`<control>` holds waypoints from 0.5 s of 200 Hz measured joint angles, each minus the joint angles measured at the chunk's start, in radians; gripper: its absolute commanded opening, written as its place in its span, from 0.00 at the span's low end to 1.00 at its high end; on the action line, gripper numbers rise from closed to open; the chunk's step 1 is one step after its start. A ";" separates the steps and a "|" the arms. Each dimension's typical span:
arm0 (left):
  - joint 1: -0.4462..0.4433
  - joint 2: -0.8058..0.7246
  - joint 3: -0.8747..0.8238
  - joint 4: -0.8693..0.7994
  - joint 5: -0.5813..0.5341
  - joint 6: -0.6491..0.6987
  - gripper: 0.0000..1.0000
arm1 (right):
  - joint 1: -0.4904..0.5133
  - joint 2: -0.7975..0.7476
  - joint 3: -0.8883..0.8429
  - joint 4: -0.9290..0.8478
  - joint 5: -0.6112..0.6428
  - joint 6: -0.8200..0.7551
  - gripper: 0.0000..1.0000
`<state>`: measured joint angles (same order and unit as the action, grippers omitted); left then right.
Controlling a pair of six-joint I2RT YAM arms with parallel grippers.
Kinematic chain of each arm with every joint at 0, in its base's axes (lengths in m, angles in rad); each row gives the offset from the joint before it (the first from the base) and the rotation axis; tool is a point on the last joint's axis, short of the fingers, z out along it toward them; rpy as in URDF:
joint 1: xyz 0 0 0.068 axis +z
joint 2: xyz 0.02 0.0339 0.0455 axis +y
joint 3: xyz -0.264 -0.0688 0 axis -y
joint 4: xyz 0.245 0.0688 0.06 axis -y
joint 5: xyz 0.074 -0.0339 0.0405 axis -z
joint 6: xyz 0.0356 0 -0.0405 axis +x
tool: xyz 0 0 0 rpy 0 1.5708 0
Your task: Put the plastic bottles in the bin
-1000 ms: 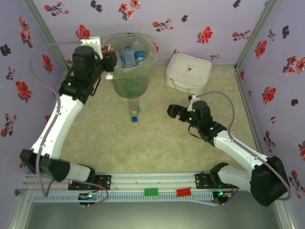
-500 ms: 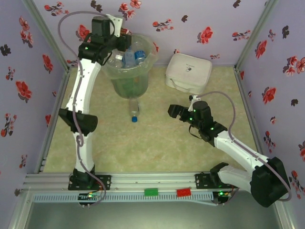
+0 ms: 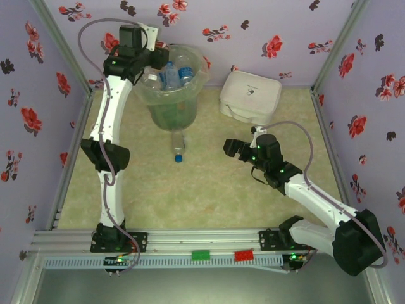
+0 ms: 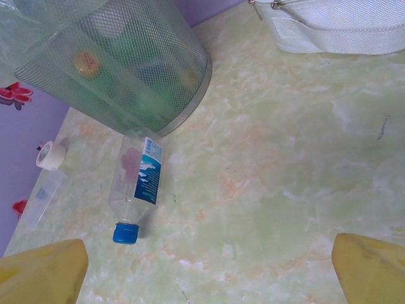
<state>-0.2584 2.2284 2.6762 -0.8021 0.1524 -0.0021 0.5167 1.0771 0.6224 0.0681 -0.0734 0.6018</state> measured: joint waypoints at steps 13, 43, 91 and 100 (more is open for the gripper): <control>0.000 0.000 0.000 0.002 0.008 0.010 0.92 | 0.000 0.010 0.006 -0.004 0.000 -0.001 1.00; 0.002 0.000 0.000 0.004 0.011 0.005 1.00 | 0.000 0.021 0.012 -0.008 -0.001 0.000 1.00; 0.011 0.000 0.000 0.025 0.011 -0.030 1.00 | 0.000 0.021 0.012 -0.007 -0.001 0.000 1.00; 0.013 -0.002 -0.005 0.029 0.011 -0.039 1.00 | 0.000 0.021 0.012 -0.008 -0.001 0.000 1.00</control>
<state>-0.2451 2.2261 2.6717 -0.7727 0.1631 -0.0410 0.5167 1.0981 0.6346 0.0605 -0.0742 0.6014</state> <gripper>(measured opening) 0.997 0.996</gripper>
